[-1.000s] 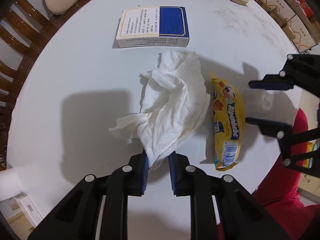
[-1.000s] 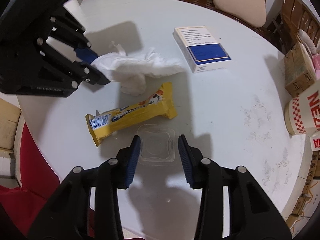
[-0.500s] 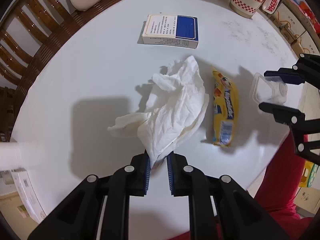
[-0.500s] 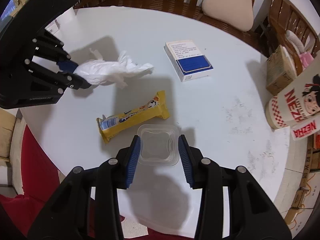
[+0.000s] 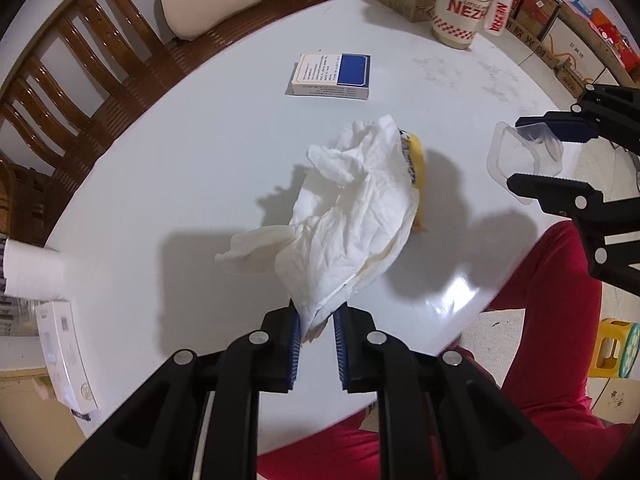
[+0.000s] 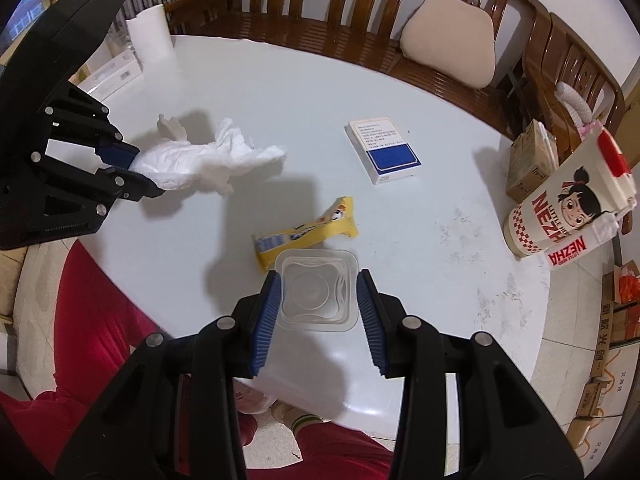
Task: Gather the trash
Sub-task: 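Carry the tissue and clear container down toward the white trash bag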
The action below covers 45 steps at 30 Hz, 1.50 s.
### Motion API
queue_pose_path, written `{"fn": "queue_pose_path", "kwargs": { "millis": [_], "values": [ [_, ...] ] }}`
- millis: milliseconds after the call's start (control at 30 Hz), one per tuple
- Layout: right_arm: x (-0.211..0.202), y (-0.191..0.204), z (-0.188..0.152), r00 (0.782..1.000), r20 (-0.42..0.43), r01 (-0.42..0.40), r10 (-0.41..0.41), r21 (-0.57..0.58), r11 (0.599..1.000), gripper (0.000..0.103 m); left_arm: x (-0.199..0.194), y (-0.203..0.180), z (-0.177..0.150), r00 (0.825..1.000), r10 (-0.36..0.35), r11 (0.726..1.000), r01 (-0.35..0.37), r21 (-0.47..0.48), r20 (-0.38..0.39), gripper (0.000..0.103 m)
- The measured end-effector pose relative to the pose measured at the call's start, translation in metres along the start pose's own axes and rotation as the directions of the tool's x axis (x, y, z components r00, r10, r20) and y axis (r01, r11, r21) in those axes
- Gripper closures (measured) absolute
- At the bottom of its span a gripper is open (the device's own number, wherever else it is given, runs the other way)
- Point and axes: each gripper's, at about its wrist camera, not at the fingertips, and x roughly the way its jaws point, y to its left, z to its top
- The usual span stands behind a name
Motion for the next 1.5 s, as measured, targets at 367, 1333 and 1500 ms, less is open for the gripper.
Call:
{"fn": "queue_pose_path", "kwargs": {
  "millis": [367, 1333, 1500],
  "values": [
    [-0.036, 0.042, -0.026, 0.999, 0.042, 0.004, -0.002, -0.041, 0.999, 0.064, -0.020, -0.020, -0.051, 0.999, -0.003, 1.000, 0.004, -0.018, 0.045, 0.088],
    [-0.024, 0.117, -0.114, 0.998, -0.009, -0.070, 0.070, -0.067, 0.995, 0.064, 0.010, -0.084, -0.156, 0.995, -0.098, 0.993, 0.100, -0.062, 0.033, 0.088],
    [-0.011, 0.124, -0.126, 0.996, -0.029, -0.091, 0.090, -0.048, 0.995, 0.064, 0.026, -0.091, -0.168, 0.994, -0.105, 0.992, 0.106, -0.067, 0.020, 0.088]
  ]
}}
